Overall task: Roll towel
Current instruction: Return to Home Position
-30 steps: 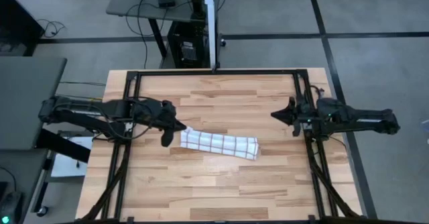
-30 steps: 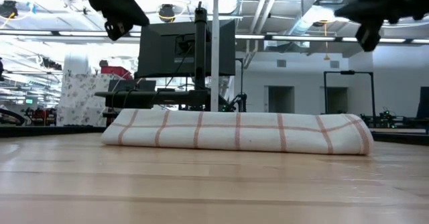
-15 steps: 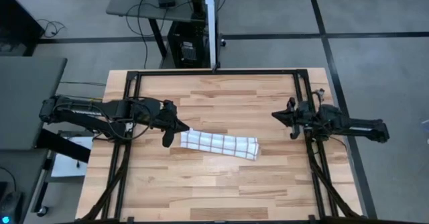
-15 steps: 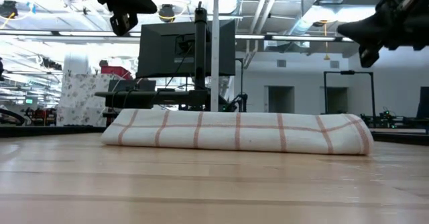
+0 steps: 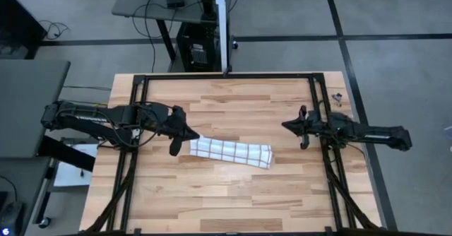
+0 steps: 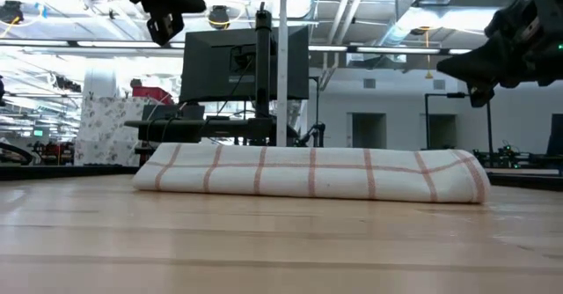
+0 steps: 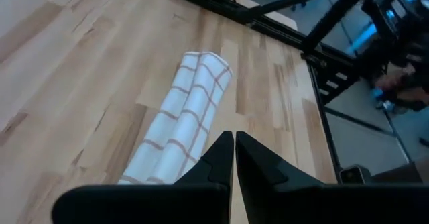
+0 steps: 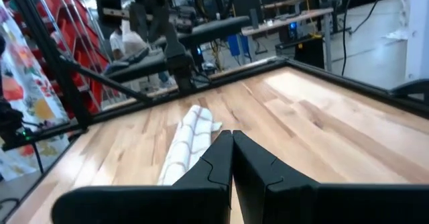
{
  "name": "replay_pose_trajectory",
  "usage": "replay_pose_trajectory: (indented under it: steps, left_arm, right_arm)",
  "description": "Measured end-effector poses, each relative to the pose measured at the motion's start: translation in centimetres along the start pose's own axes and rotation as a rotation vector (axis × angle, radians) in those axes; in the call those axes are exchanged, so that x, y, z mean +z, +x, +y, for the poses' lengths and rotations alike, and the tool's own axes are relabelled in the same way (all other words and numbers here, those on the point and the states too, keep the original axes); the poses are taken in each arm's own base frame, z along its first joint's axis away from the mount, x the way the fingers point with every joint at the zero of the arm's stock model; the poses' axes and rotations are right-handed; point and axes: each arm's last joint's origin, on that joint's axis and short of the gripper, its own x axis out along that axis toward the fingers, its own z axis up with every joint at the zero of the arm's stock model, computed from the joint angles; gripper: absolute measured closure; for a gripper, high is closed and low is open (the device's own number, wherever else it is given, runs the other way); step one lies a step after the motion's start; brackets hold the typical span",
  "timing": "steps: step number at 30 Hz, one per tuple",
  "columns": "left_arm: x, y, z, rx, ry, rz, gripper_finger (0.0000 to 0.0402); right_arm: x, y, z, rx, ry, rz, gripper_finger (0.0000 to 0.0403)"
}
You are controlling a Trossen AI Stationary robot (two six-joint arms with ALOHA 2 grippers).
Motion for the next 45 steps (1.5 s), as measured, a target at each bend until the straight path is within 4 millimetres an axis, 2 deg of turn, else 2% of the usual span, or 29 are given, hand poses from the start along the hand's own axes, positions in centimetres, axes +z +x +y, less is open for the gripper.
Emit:
replay_pose_trajectory:
  steps: [3, 8, 13, 19, 26, 33, 39, 45]
  left_arm:
    - [-0.7, 0.2, 0.3, 0.002, 0.057, 0.0, 0.04]
    - [-4.8, 0.7, 2.1, 0.013, 0.062, -0.01, 0.04]
    - [-9.3, 0.3, 3.5, -0.028, 0.079, -0.145, 0.04]
    - [-12.7, -0.7, 4.6, -0.05, 0.096, -0.223, 0.04]
    - [-14.4, -2.1, 5.0, -0.09, 0.133, -0.376, 0.04]
    - [-15.4, -3.5, 5.4, -0.057, 0.186, -0.374, 0.04]
    - [-14.9, -4.6, 5.7, 0.024, 0.181, -0.512, 0.04]
    - [-15.0, -4.6, 5.9, 0.04, 0.176, -0.501, 0.04]
  right_arm:
    - [-0.1, 0.1, 0.0, -0.002, -0.001, 0.009, 0.0403]
    - [-0.1, 0.0, 0.0, -0.003, -0.002, 0.01, 0.0403]
    - [-0.1, 0.1, 0.0, -0.002, -0.002, 0.007, 0.0403]
    - [-0.1, 0.1, 0.0, -0.003, -0.002, 0.004, 0.0403]
    - [-0.1, 0.1, 0.0, -0.006, -0.002, 0.002, 0.0403]
    - [-0.1, 0.1, 0.0, -0.008, -0.002, 0.002, 0.0403]
    - [-0.1, 0.1, 0.0, -0.008, -0.002, 0.002, 0.0403]
    - [-0.1, 0.1, 0.0, -0.007, -0.001, 0.003, 0.0403]
